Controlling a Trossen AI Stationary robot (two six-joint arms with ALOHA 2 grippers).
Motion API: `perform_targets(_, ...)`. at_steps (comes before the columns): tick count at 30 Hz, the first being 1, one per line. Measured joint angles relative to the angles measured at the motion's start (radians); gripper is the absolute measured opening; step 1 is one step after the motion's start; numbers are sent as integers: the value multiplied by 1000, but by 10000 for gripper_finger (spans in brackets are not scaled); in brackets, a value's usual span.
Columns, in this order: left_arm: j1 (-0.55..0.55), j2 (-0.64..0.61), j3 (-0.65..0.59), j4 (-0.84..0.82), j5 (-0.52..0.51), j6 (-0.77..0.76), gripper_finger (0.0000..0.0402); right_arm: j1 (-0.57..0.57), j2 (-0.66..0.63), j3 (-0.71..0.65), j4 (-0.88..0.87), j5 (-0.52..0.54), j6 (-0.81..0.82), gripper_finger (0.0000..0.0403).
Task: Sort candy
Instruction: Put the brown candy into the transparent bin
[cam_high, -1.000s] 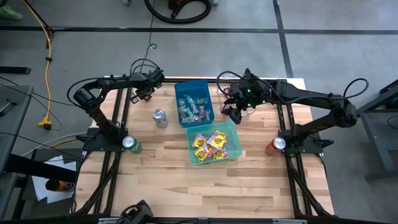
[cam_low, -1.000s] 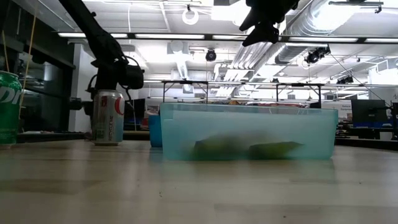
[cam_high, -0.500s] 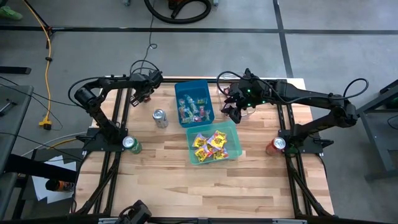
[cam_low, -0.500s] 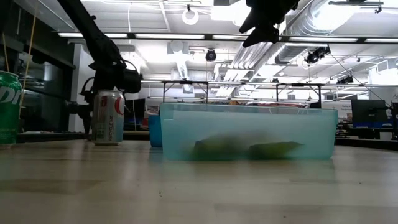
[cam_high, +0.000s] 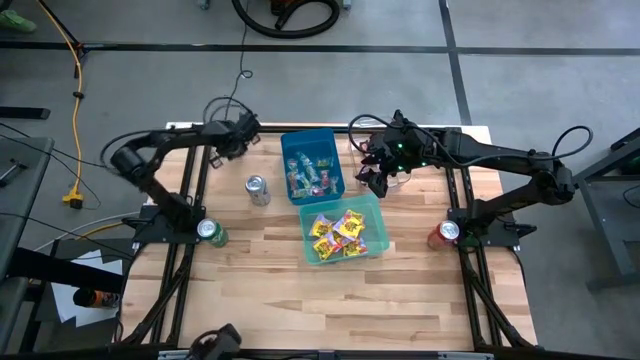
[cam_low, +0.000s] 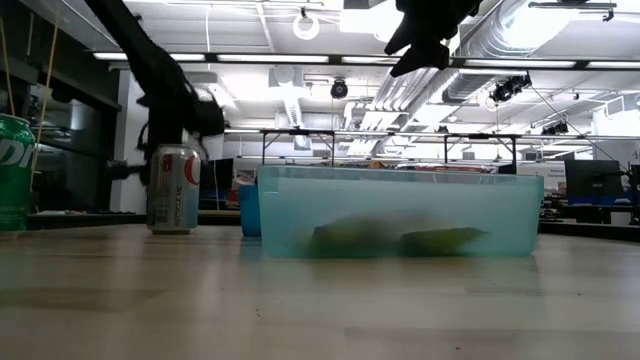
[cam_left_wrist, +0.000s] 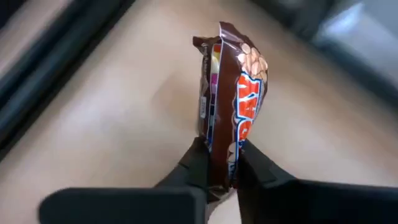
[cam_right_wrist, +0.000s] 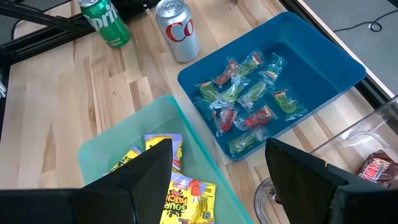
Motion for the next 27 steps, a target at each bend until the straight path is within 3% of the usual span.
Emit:
perform_targets(5, 5, -216, 0, 200, -64, 272, 25, 0, 0, 0, 9, 0, 0, 252)
perform_targets(10, 13, -440, 3, 374, 45, 601, 10, 0, 0, 0, 66, 1, 4, 252)
perform_targets(13, 13, -543, 3, 407, 231, 791, 7, 0, 0, 0, 103, 2, 4, 252)
perform_targets(15, 1, -595, 3, 414, 429, 894, 7, 0, 0, 0, 124, 20, 4, 252)
perform_targets(18, -53, -648, 3, 414, 700, 933, 7, 0, 0, 0, 161, 48, 4, 252)
perform_targets(20, -123, -669, 3, 439, 796, 922, 6, 3, 0, 0, 192, 40, 5, 252)
perform_targets(23, -272, -673, 3, 500, 816, 922, 6, 14, 0, 0, 246, 2, 29, 252)
perform_targets(27, -462, -635, 3, 612, 717, 972, 6, 37, 3, 0, 372, -45, 66, 252)
